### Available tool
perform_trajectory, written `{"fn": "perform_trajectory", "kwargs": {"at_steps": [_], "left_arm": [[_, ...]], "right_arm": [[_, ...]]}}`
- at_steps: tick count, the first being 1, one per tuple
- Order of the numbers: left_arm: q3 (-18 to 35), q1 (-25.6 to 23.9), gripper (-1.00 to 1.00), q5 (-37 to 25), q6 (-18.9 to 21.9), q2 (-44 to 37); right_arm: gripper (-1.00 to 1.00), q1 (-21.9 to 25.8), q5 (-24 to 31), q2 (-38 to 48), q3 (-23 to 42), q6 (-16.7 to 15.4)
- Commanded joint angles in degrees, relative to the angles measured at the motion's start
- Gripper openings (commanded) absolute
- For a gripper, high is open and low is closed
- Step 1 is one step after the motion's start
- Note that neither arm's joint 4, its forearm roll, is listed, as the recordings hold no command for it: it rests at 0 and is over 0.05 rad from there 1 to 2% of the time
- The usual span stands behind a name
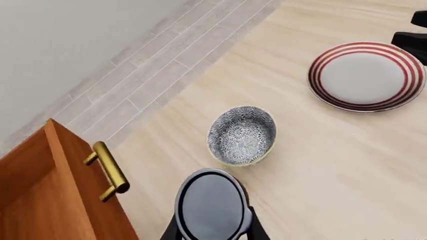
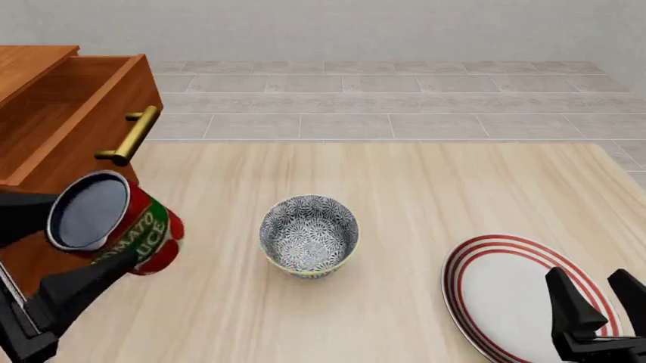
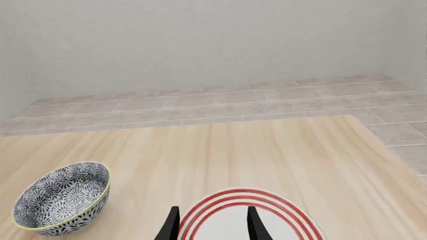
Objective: Put the ketchup in the top drawer of the cabinet.
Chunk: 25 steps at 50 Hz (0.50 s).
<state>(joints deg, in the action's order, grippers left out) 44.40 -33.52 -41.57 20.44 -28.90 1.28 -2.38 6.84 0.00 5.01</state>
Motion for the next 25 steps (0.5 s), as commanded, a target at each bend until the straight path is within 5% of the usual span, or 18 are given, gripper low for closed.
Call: {"fn": "perform_trajectory", "kwargs": {"at_steps": [1, 4, 8, 10, 11, 13, 19, 22, 24, 25], "left_arm": [[14.0, 7.3, -1.0, -13.2, 3.9, -0.6], [21.1, 8.1, -1.0, -16.9, 4.5, -2.4], [34.3, 7.5, -1.0, -23.4, -0.4, -7.5], [36.7, 8.0, -1.0, -25.0, -1.2, -8.8], [41.7, 3.6, -1.0, -27.7, -6.4, -12.2], [41.1, 1.9, -1.0, -28.3, -9.4, -13.8], [43.8, 9.0, -1.0, -28.3, -4.9, -15.5], [44.6, 8.5, -1.0, -28.3, -5.8, -17.0], [44.7, 10.9, -1.0, -28.3, -2.3, -17.9], [44.6, 10.3, -1.0, -28.3, -4.3, -18.9]], "right_arm": [[1.0, 0.1, -0.8, 1.0, 0.0, 0.0], [1.0, 0.2, -1.6, 1.9, 0.0, -0.1], [1.0, 0.3, -2.0, 2.5, 0.0, 0.0], [1.0, 0.3, -2.3, 2.8, 0.0, -0.1], [1.0, 0.3, -2.5, 3.1, 0.0, -0.1], [1.0, 0.3, -2.6, 3.3, 0.0, -0.1], [1.0, 0.3, -2.8, 3.6, 0.0, -0.1], [1.0, 0.3, -2.9, 3.8, 0.0, -0.2], [1.0, 0.2, -3.0, 3.9, 0.0, -0.1], [1.0, 0.2, -3.0, 4.0, 0.0, -0.2]]}}
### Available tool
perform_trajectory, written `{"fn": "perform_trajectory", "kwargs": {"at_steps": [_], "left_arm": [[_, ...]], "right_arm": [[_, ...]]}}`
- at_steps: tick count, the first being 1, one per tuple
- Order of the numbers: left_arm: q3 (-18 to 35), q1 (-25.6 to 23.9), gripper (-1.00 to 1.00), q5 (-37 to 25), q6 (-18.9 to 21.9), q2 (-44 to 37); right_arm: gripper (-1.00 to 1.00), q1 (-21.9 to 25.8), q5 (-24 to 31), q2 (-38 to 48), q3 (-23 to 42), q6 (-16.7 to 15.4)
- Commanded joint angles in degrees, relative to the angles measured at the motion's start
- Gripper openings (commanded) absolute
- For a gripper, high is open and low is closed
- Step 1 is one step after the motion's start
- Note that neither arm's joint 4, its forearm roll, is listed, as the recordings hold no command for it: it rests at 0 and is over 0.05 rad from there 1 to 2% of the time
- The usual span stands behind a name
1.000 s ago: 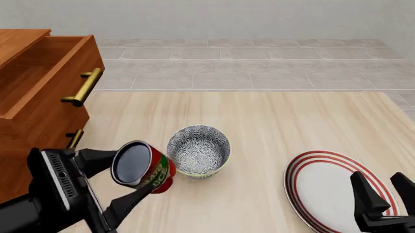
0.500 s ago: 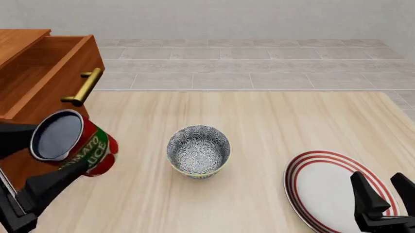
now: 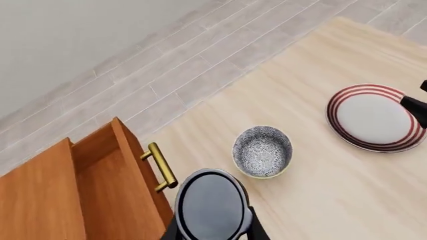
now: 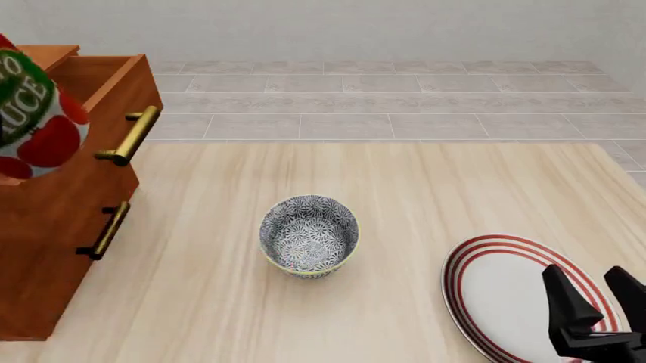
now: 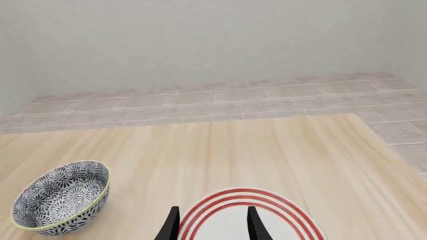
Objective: Put the ketchup in the top drawer of the cabinet.
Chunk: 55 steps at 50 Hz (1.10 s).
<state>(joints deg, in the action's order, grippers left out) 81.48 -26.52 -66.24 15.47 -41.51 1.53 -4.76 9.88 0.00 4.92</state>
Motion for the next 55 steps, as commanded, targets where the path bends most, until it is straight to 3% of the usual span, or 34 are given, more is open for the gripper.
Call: {"fn": "perform_trajectory", "kwargs": {"at_steps": [1, 4, 6, 8, 12, 15, 19, 22, 26, 29, 30, 31, 33, 34, 35, 36, 39, 40, 42, 46, 48, 51, 52, 55], "left_arm": [[6.6, 3.5, -1.0, -3.7, 0.0, -7.2], [6.4, 8.5, -1.0, -3.7, 5.8, -8.0], [6.7, 9.7, -1.0, -3.7, 4.4, -9.3], [7.7, 12.9, -1.0, -3.7, 6.6, -10.6], [8.6, 14.8, -1.0, -3.7, 7.8, -13.1], [9.9, 14.0, -1.0, -3.7, 5.9, -14.8], [9.8, 13.3, -1.0, -3.7, 6.2, -14.7], [9.3, 15.5, -1.0, -3.7, 7.2, -15.3], [8.2, 19.8, -1.0, -3.6, 12.3, -15.4], [9.2, 21.9, -1.0, -3.6, 12.4, -16.6], [12.7, 21.7, -1.0, -3.7, 6.5, -19.0], [12.7, 21.7, -1.0, -3.7, 6.5, -19.1], [14.3, 23.3, -1.0, -3.6, 10.4, -18.3], [13.1, 21.4, -1.0, -3.7, 4.8, -18.9], [12.3, 21.9, -1.0, -3.7, 5.6, -18.7], [12.2, 24.9, -1.0, -3.6, 11.6, -17.7], [10.7, 24.7, -1.0, -3.6, 9.3, -18.1], [10.7, 26.2, -1.0, -3.6, 11.8, -17.6], [10.6, 26.2, -1.0, -3.6, 10.5, -18.0], [9.2, 29.8, -1.0, -1.2, 12.2, -19.0], [9.0, 29.6, -1.0, -1.4, 10.7, -19.5], [7.5, 30.7, -1.0, 0.2, 13.0, -18.9], [9.0, 30.7, -1.0, -0.6, 11.1, -19.9], [8.4, 31.4, -1.0, 0.1, 11.7, -19.7]], "right_arm": [[1.0, -0.1, -0.5, 0.8, 0.0, 0.0], [1.0, 0.0, -0.7, 1.0, 0.0, 0.0], [1.0, 0.0, -0.6, 0.8, 0.0, 0.0], [1.0, 0.1, -0.1, 0.3, 0.0, 0.1], [1.0, 0.1, 0.4, -0.2, 0.0, 0.0], [1.0, 0.1, 0.6, -0.4, 0.0, -0.1], [1.0, 0.0, 1.2, -1.1, 0.0, -0.3], [1.0, -0.1, 1.2, -1.1, 0.0, -0.4], [1.0, 0.2, 1.0, -0.8, 0.0, -0.5], [1.0, 0.2, 1.0, -0.8, 0.0, -0.5], [1.0, 0.2, 0.9, -0.6, 0.0, -0.5], [1.0, 0.2, 0.8, -0.6, 0.0, -0.5], [1.0, 0.1, 1.1, -0.8, 0.0, -0.5], [1.0, 0.0, 1.3, -1.0, 0.0, -0.4], [1.0, 0.0, 1.2, -1.0, 0.0, -0.5], [1.0, 0.0, 0.7, -0.4, 0.0, -0.4], [1.0, 0.2, 0.5, -0.1, 0.0, -0.3], [1.0, 0.3, 0.5, -0.2, 0.0, -0.4], [1.0, 0.4, 0.9, -0.6, 0.0, -0.4], [1.0, 0.3, 0.6, -0.2, 0.0, -0.4], [1.0, 0.2, 0.5, 0.0, 0.0, -0.4], [1.0, 0.3, 0.2, 0.3, 0.0, -0.4], [1.0, 0.3, -0.1, 0.6, 0.0, -0.4], [1.0, 0.3, -0.2, 0.8, 0.0, -0.4]]}}
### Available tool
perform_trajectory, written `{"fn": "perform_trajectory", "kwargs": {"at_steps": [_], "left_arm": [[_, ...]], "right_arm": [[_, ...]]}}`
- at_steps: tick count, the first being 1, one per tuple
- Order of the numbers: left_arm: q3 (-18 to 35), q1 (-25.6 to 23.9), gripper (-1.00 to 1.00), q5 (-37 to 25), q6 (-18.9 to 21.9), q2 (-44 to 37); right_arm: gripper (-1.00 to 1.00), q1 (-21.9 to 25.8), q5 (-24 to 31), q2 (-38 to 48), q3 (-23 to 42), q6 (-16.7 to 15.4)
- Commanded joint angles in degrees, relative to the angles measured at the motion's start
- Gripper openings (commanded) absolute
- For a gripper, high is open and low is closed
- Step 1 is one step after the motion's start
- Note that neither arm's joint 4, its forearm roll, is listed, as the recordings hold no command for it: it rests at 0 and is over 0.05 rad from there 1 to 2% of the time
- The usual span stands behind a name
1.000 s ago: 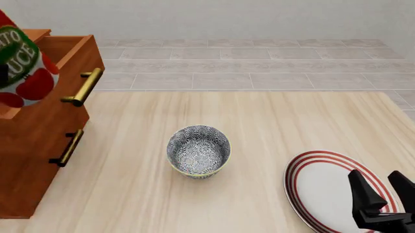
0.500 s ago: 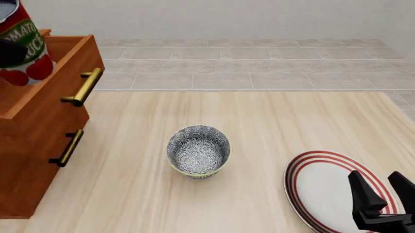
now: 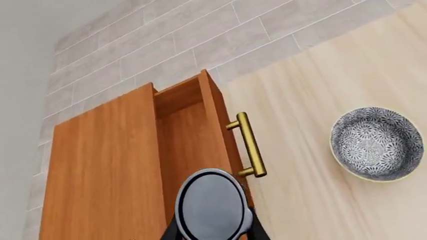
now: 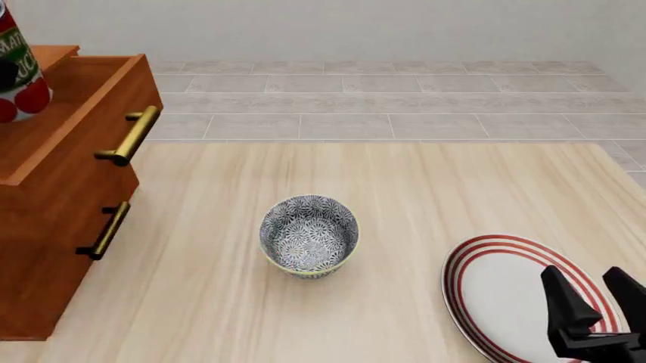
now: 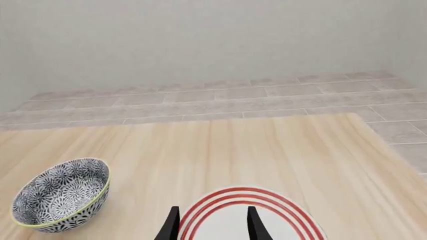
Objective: Put the ketchup in the top drawer of the cabinet.
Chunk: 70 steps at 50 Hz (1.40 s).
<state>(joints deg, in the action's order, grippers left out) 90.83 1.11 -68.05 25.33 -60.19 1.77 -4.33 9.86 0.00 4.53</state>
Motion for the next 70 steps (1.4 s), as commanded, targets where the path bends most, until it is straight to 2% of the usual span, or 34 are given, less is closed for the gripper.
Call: {"fn": "perform_trajectory", "kwargs": {"at_steps": [1, 3, 12, 20, 24, 34, 47, 52, 70], "left_arm": [[-1.0, 4.0, -1.0, 1.8, 1.6, -1.1], [-2.5, 4.9, -1.0, 2.9, 2.9, -0.5], [-7.1, 6.1, -1.0, 5.3, 3.3, 1.6], [-7.4, 7.3, -1.0, 7.1, 2.1, 0.1], [-10.0, 8.3, -1.0, 9.9, 2.0, -1.0], [-11.8, 10.4, -1.0, 12.3, 1.5, -2.5], [-14.0, 9.6, -1.0, 14.5, -0.5, -3.7], [-16.6, 9.7, -1.0, 16.5, 0.6, -3.5], [-19.0, 10.5, -1.0, 18.8, 1.6, -4.4]], "right_arm": [[1.0, 0.1, -0.7, 0.8, 0.0, -0.1], [1.0, 0.1, -0.5, 0.7, 0.0, -0.1], [1.0, 0.2, -1.0, 1.3, 0.0, -0.2], [1.0, 0.2, -1.4, 1.8, 0.0, -0.3], [1.0, 0.2, -1.5, 2.0, 0.0, -0.4], [1.0, 0.2, -1.8, 2.5, 0.0, -0.5], [1.0, 0.4, -2.3, 3.3, 0.0, -0.6], [1.0, 0.4, -3.0, 4.0, 0.0, -0.7], [1.0, 0.8, -3.4, 4.7, 0.0, -0.5]]}}
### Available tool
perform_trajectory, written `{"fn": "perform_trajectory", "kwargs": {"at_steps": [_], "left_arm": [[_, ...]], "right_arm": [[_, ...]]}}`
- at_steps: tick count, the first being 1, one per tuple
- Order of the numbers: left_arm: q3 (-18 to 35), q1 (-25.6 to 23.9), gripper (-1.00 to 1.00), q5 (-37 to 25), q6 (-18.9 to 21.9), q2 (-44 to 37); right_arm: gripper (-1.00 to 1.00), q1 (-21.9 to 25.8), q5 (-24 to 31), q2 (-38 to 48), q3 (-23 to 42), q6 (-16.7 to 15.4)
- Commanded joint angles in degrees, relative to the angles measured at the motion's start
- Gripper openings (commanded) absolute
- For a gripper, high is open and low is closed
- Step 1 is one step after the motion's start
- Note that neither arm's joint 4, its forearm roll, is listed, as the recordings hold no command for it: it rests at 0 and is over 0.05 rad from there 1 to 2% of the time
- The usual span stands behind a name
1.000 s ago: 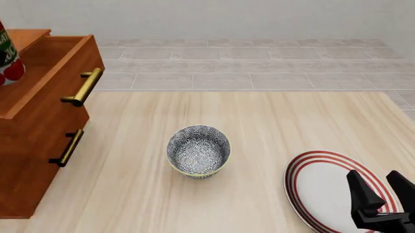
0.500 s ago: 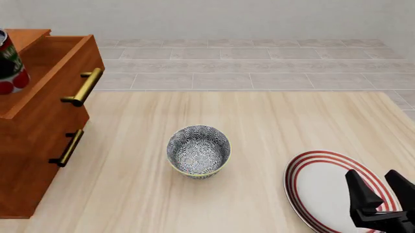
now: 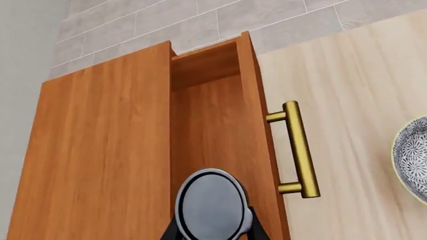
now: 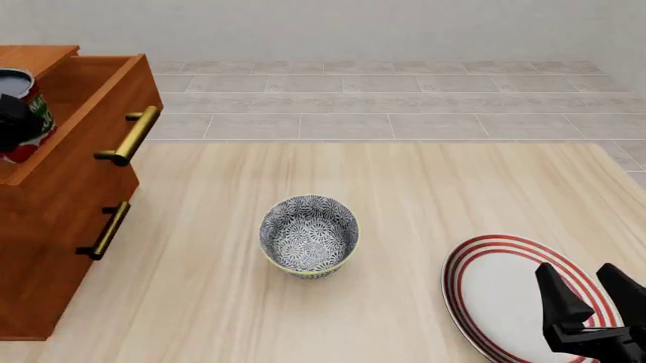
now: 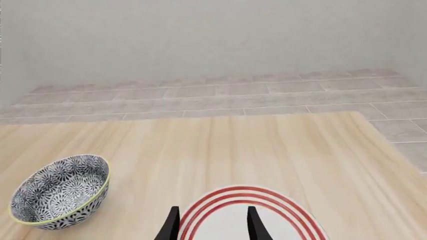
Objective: Put the ketchup in the top drawer of the cabinet.
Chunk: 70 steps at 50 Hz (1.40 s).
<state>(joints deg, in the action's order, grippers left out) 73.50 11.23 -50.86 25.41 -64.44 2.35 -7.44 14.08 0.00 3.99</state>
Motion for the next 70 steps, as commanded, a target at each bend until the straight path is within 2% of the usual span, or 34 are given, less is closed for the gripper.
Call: {"fn": "perform_trajectory", "kwargs": {"at_steps": [1, 6, 7, 22, 34, 39, 43, 52, 57, 64, 68, 70], "left_arm": [[-1.2, 0.4, -1.0, 1.4, 1.2, -0.2], [-1.2, 0.3, -1.0, 1.0, 1.5, -0.1], [-1.8, -0.1, 1.0, 0.8, 1.9, 0.4], [-0.7, -0.9, 1.0, -0.5, 2.5, 1.7], [5.3, -3.6, 1.0, -5.9, 3.0, 5.4], [9.8, -6.3, 1.0, -10.7, 3.4, 7.7], [11.2, -5.9, 1.0, -11.6, 4.3, 8.2], [14.8, -8.5, 1.0, -15.8, 5.2, 12.2], [12.7, -7.9, 1.0, -13.6, 4.4, 14.0], [13.4, -10.1, 1.0, -13.2, 1.5, 18.2], [10.6, -11.3, 1.0, -11.8, 2.1, 22.2], [9.4, -12.6, 1.0, -11.5, 1.0, 24.5]], "right_arm": [[1.0, 0.2, -0.6, 0.7, 0.0, 0.1], [1.0, 0.1, -0.5, 0.6, 0.0, 0.1], [1.0, 0.2, -0.4, 0.5, 0.0, 0.1], [1.0, 0.3, -1.3, 1.6, 0.0, 0.0], [1.0, 0.2, -1.2, 1.4, 0.0, 0.1], [1.0, 0.3, -1.2, 1.5, 0.0, 0.0], [1.0, 0.2, -1.1, 1.3, 0.0, 0.1], [1.0, 0.2, -0.4, 0.5, 0.0, 0.1], [1.0, 0.1, 0.5, -0.5, 0.0, 0.1], [1.0, 0.1, 0.1, 0.1, 0.0, 0.1], [1.0, 0.0, 0.2, 0.0, 0.0, 0.1], [1.0, 0.0, 0.6, -0.3, 0.0, 0.1]]}}
